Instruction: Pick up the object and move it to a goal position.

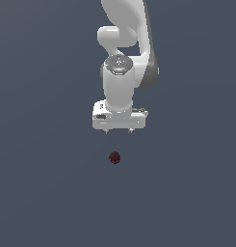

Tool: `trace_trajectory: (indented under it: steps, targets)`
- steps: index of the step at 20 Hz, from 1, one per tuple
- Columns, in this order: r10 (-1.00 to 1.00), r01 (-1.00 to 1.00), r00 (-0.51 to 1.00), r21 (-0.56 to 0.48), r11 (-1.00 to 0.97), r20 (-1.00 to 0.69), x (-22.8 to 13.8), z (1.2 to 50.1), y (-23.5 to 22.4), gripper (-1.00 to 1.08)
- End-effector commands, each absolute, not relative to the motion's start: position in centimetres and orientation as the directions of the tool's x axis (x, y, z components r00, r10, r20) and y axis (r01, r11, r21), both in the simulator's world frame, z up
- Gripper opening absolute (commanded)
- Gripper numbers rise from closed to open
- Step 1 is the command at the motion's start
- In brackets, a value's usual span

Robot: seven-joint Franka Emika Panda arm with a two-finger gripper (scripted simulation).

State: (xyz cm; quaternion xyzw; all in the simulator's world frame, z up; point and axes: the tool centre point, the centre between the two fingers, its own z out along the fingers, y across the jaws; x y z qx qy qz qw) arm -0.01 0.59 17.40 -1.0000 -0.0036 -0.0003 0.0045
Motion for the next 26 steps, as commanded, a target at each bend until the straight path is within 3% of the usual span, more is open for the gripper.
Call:
trace_trajectory:
  steps: [1,15,26]
  targets:
    - [0.007,0.007,1.0,-0.009,-1.0,0.001,0.0,17.4,0.6,1.0]
    - [0.051,0.051,0.998,0.012,-0.999,0.03,0.6,18.1,2.2,1.0]
    - [0.167,0.166,0.986,0.015,-0.986,0.02,2.1,15.5,1.3,1.0]
